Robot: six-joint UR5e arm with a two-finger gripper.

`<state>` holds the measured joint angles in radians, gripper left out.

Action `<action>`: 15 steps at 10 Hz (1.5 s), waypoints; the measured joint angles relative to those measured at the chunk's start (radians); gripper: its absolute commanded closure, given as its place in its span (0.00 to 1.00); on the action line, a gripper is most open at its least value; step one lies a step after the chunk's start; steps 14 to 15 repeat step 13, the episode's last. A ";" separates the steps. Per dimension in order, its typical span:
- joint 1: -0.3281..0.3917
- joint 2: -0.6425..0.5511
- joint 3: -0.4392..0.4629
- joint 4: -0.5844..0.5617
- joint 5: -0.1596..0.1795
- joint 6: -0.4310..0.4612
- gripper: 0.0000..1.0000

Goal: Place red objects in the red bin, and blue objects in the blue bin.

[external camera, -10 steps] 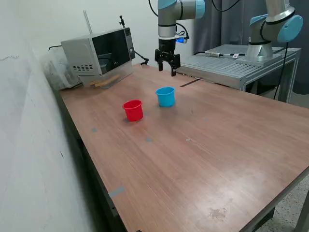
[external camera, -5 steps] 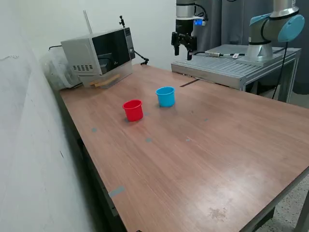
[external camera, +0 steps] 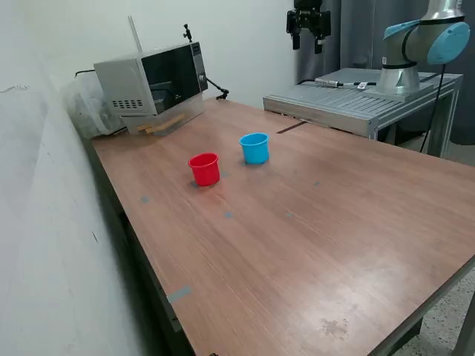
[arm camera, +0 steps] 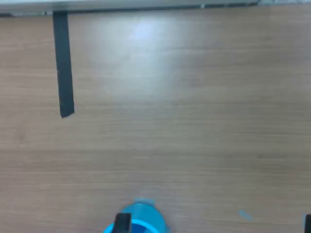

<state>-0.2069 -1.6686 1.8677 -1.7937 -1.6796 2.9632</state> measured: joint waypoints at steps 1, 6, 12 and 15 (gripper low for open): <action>0.017 -0.028 -0.036 0.061 0.000 0.020 0.00; 0.079 -0.099 -0.144 0.225 0.005 0.085 0.00; 0.074 -0.114 -0.145 0.246 0.005 0.086 0.00; 0.070 -0.114 -0.145 0.247 0.005 0.086 0.00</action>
